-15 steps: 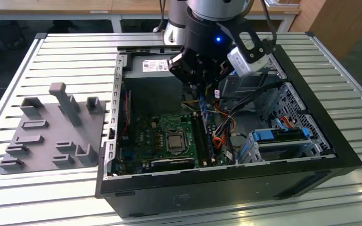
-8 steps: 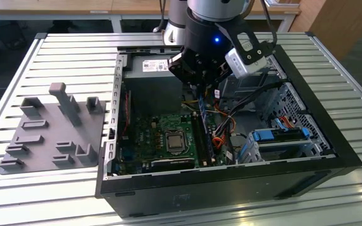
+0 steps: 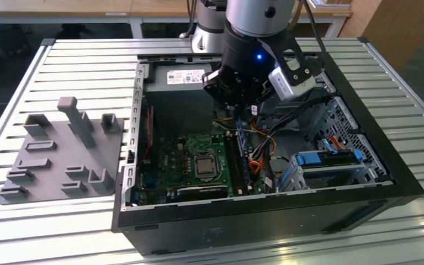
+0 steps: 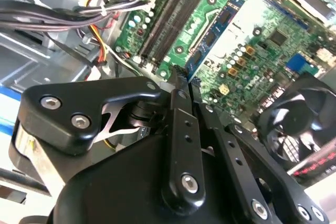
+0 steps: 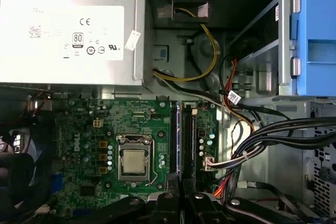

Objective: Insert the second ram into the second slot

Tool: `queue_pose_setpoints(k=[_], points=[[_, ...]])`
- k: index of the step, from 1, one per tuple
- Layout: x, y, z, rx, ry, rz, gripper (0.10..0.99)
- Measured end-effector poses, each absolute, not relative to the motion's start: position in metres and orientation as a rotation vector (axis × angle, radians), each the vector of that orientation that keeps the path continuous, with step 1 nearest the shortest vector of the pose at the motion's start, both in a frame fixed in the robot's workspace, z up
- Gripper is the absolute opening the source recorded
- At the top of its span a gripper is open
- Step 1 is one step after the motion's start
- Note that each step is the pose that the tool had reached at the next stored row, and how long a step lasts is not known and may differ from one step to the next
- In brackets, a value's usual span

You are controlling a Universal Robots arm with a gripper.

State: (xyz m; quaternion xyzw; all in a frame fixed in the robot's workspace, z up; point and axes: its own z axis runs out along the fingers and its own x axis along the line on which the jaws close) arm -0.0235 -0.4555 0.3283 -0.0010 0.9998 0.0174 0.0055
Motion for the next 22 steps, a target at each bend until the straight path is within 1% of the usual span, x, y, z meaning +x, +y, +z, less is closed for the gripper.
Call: queue_pose_setpoints(k=[9, 22], points=[[-0.023, -0.466, 0.312, -0.011, 3.135, 0.056, 0.137], [-0.023, -0.467, 0.288, -0.011, 3.135, 0.055, 0.137]])
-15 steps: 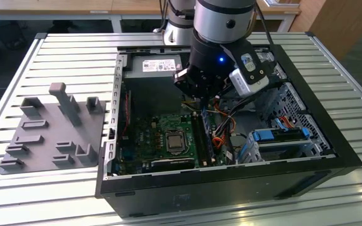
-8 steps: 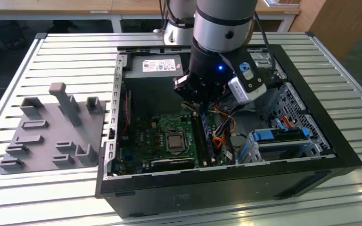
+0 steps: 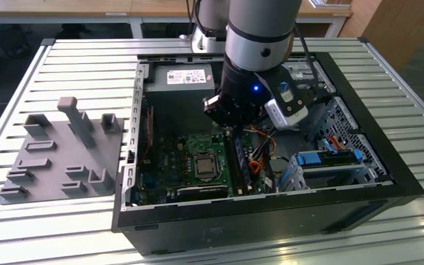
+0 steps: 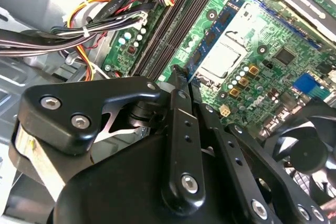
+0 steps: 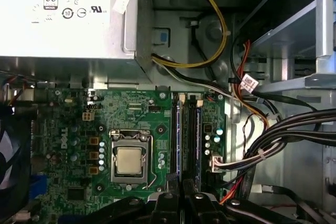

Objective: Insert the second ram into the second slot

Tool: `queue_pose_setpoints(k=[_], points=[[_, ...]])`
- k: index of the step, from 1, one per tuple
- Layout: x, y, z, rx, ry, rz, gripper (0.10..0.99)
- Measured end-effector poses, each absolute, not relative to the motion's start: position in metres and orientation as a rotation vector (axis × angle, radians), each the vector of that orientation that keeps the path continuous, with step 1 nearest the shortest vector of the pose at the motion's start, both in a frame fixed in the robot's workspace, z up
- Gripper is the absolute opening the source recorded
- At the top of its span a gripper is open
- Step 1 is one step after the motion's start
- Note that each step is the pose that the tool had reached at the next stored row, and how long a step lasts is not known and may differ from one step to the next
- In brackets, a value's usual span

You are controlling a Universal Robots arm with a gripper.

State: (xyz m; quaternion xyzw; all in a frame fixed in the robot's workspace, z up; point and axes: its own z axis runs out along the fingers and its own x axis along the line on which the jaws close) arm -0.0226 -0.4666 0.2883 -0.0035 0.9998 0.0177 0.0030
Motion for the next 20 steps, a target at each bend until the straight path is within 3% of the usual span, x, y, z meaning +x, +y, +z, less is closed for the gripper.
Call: queue_pose_setpoints(k=[20], points=[[-0.022, -0.467, 0.266, -0.007, 3.135, 0.056, 0.137]])
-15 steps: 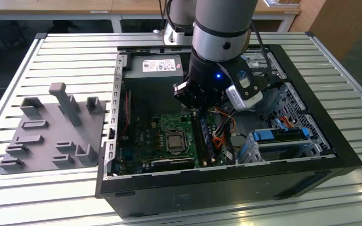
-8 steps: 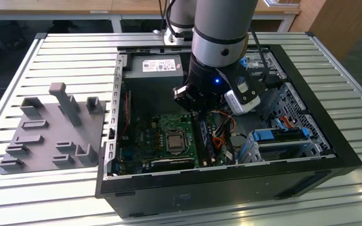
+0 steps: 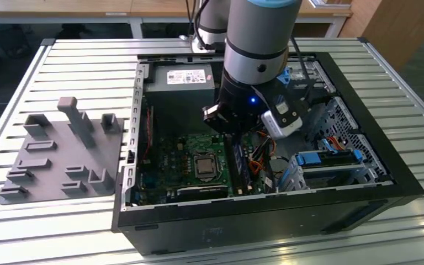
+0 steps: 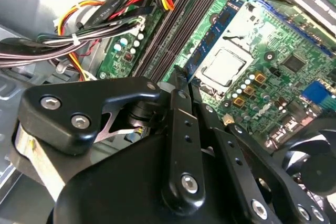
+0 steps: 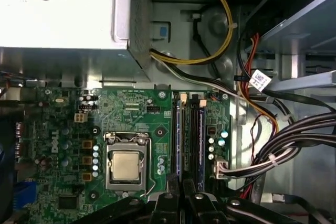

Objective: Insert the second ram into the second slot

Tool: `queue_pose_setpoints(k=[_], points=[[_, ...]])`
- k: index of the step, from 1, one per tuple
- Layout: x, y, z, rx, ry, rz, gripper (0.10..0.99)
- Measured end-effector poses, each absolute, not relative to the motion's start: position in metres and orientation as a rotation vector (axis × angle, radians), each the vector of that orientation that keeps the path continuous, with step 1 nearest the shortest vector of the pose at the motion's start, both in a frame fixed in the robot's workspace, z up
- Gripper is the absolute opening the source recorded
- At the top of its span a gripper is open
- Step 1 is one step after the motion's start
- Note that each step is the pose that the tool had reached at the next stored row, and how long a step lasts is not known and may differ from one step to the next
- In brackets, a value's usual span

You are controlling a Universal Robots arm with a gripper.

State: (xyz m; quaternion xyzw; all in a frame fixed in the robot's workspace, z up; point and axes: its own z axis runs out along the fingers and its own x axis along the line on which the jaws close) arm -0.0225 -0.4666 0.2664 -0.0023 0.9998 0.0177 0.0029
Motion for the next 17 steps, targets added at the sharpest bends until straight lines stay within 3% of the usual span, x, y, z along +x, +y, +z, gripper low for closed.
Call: queue_pose_setpoints(k=[17], points=[[-0.022, -0.472, 0.244, 0.095, 3.132, 0.067, 0.137]])
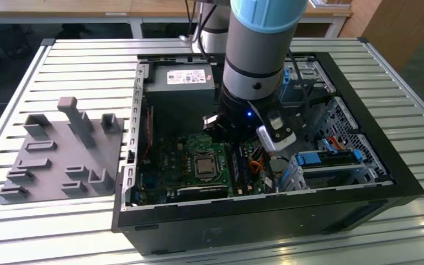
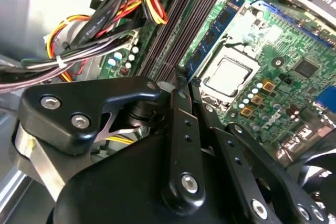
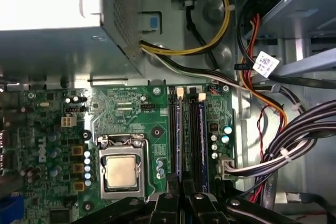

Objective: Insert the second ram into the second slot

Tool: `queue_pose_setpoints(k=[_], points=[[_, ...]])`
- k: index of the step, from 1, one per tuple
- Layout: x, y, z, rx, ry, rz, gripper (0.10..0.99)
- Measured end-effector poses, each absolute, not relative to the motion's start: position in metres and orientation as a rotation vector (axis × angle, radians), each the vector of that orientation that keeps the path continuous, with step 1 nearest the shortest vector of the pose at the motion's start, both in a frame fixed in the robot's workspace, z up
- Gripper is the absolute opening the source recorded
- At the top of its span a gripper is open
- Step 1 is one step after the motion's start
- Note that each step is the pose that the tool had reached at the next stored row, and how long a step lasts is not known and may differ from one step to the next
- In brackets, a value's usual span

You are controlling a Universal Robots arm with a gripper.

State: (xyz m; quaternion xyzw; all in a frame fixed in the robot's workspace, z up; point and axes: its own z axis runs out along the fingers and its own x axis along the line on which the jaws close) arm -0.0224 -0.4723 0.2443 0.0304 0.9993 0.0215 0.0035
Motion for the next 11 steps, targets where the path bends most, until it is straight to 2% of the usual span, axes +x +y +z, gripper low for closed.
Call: queue_pose_setpoints(k=[11], points=[[-0.022, -0.472, 0.23, 0.106, 3.132, 0.069, 0.137]])
